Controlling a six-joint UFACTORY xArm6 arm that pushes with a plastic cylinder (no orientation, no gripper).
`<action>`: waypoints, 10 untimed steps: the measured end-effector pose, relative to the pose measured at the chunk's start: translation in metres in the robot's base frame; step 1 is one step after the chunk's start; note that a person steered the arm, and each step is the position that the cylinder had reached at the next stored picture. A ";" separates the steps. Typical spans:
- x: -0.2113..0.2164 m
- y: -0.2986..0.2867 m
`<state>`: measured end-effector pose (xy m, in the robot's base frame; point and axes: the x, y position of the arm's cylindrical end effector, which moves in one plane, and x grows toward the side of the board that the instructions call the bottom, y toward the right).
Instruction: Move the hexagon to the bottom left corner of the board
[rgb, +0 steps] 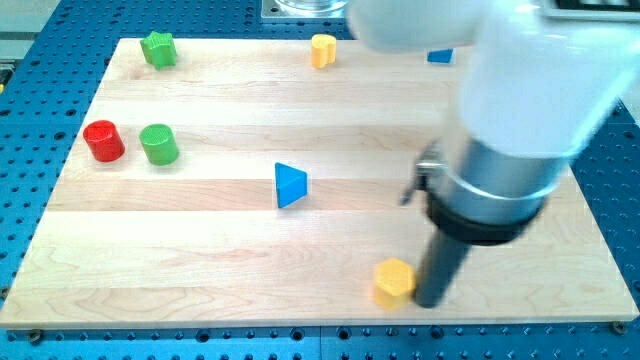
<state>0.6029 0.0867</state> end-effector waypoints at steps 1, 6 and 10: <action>-0.010 -0.060; -0.013 -0.105; 0.010 -0.182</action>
<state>0.6130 -0.0951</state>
